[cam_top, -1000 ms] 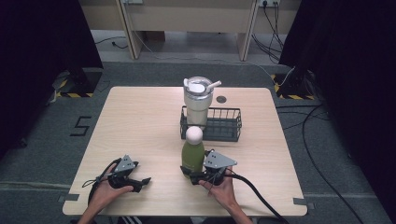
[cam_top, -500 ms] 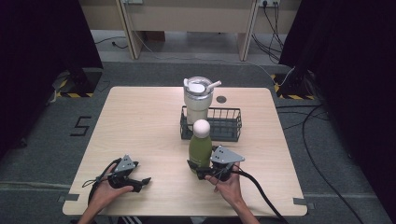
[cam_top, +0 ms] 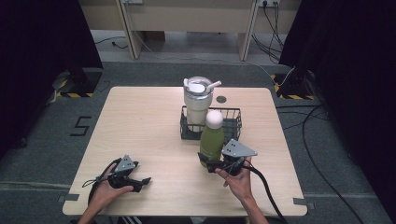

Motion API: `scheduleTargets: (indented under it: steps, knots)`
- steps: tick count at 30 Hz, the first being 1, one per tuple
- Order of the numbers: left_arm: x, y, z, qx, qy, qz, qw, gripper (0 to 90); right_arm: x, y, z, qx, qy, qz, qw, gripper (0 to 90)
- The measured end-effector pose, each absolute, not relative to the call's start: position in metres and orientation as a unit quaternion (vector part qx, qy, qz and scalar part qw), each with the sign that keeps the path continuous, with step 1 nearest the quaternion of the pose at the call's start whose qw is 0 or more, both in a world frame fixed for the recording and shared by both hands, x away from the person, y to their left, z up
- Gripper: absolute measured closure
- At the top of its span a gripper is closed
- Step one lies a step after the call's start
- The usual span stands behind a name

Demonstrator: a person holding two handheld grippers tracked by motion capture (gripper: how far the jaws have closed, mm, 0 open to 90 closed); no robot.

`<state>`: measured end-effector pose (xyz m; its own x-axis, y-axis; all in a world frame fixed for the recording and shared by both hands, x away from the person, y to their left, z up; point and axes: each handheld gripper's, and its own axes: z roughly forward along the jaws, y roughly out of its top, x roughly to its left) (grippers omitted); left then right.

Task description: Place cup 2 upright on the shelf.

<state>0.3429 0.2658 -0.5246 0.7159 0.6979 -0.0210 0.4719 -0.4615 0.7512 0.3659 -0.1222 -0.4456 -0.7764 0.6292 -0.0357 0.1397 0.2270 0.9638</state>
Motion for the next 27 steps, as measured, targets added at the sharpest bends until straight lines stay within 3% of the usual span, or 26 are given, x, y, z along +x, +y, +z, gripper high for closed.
scheduleTargets:
  steps: [27]
  knots:
    - [0.343, 0.266, -0.525, 0.842, 0.347, 0.146, 0.386, 13.7, 0.377, -0.154, -0.426, 0.291, 0.737, 0.559, 0.247, 20.7]
